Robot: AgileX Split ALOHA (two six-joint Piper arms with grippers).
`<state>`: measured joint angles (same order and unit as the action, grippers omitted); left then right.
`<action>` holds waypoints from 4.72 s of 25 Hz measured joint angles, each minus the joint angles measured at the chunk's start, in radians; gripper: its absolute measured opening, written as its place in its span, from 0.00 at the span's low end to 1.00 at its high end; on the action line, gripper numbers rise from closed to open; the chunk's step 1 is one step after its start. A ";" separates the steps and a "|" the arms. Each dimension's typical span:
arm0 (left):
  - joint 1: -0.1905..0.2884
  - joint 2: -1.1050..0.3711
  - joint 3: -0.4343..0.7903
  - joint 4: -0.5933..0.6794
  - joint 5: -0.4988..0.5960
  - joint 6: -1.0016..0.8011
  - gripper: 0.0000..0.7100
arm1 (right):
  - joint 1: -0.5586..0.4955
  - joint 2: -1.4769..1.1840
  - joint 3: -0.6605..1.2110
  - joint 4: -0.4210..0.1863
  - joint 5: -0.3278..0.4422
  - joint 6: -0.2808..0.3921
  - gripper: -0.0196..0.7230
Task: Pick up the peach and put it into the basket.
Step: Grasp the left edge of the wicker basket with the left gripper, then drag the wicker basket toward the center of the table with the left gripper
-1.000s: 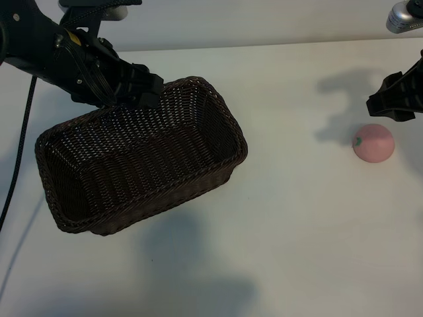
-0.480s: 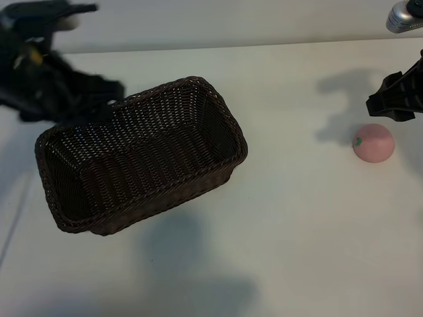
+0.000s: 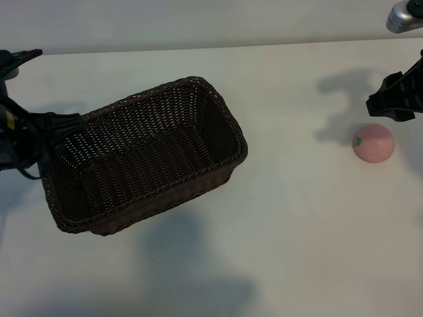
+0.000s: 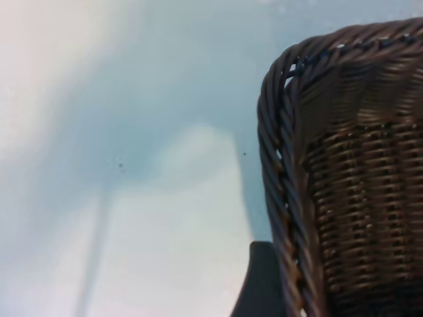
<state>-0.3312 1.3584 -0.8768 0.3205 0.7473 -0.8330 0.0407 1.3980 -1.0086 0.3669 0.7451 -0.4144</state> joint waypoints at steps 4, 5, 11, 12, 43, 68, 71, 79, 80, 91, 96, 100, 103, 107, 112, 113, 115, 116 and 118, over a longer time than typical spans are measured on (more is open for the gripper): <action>0.000 0.070 0.000 -0.002 -0.020 -0.028 0.83 | 0.000 0.000 0.000 0.000 0.001 0.001 0.76; 0.000 0.085 0.000 -0.008 -0.020 -0.030 0.83 | 0.000 0.000 0.000 0.000 0.001 0.002 0.76; 0.000 0.147 0.002 -0.018 -0.024 -0.033 0.83 | 0.000 0.000 0.000 0.000 0.001 0.004 0.76; 0.000 0.153 0.006 -0.018 -0.028 -0.035 0.83 | 0.000 0.000 0.000 0.000 0.001 0.004 0.76; 0.139 0.280 0.176 -0.337 -0.329 0.223 0.83 | 0.000 0.000 0.000 0.000 0.005 0.007 0.76; 0.140 0.236 0.177 -0.394 -0.387 0.239 0.62 | 0.000 0.000 0.000 0.000 0.005 0.008 0.76; 0.140 0.203 0.177 -0.452 -0.399 0.286 0.62 | 0.000 0.000 0.000 0.000 0.005 0.008 0.76; 0.140 0.167 0.180 -0.767 -0.431 0.559 0.59 | 0.000 0.000 0.000 0.000 0.005 0.008 0.76; 0.140 0.160 0.180 -0.818 -0.438 0.604 0.59 | 0.000 0.000 0.000 0.000 0.005 0.008 0.76; 0.140 0.141 0.135 -1.157 -0.456 0.925 0.59 | 0.000 0.000 0.000 0.000 0.006 0.008 0.76; 0.140 0.147 0.062 -1.211 -0.460 0.968 0.59 | 0.000 0.000 0.000 0.000 0.006 0.009 0.76; 0.140 0.201 -0.008 -1.217 -0.463 0.969 0.59 | 0.000 0.000 0.000 0.000 0.007 0.009 0.76; 0.140 0.268 -0.056 -1.219 -0.462 0.969 0.59 | 0.000 0.000 0.000 0.000 0.007 0.011 0.76; 0.140 0.354 -0.114 -1.225 -0.463 0.972 0.59 | 0.000 0.000 0.000 0.000 0.007 0.011 0.76; 0.138 0.442 -0.173 -1.267 -0.472 0.972 0.59 | 0.000 0.000 0.000 0.000 0.008 0.011 0.76; 0.133 0.454 -0.179 -1.273 -0.482 0.972 0.59 | 0.000 0.000 0.000 0.000 0.008 0.011 0.76; 0.122 0.477 -0.183 -1.291 -0.504 0.972 0.59 | 0.000 0.000 0.000 0.000 0.008 0.011 0.76; 0.114 0.486 -0.183 -1.300 -0.513 0.972 0.59 | 0.000 0.000 0.000 0.000 0.008 0.011 0.76; 0.102 0.509 -0.183 -1.316 -0.525 0.972 0.59 | 0.000 0.000 0.000 0.001 0.008 0.011 0.76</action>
<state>-0.2295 1.8673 -1.0595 -0.9950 0.2223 0.1395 0.0407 1.3980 -1.0086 0.3679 0.7533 -0.4030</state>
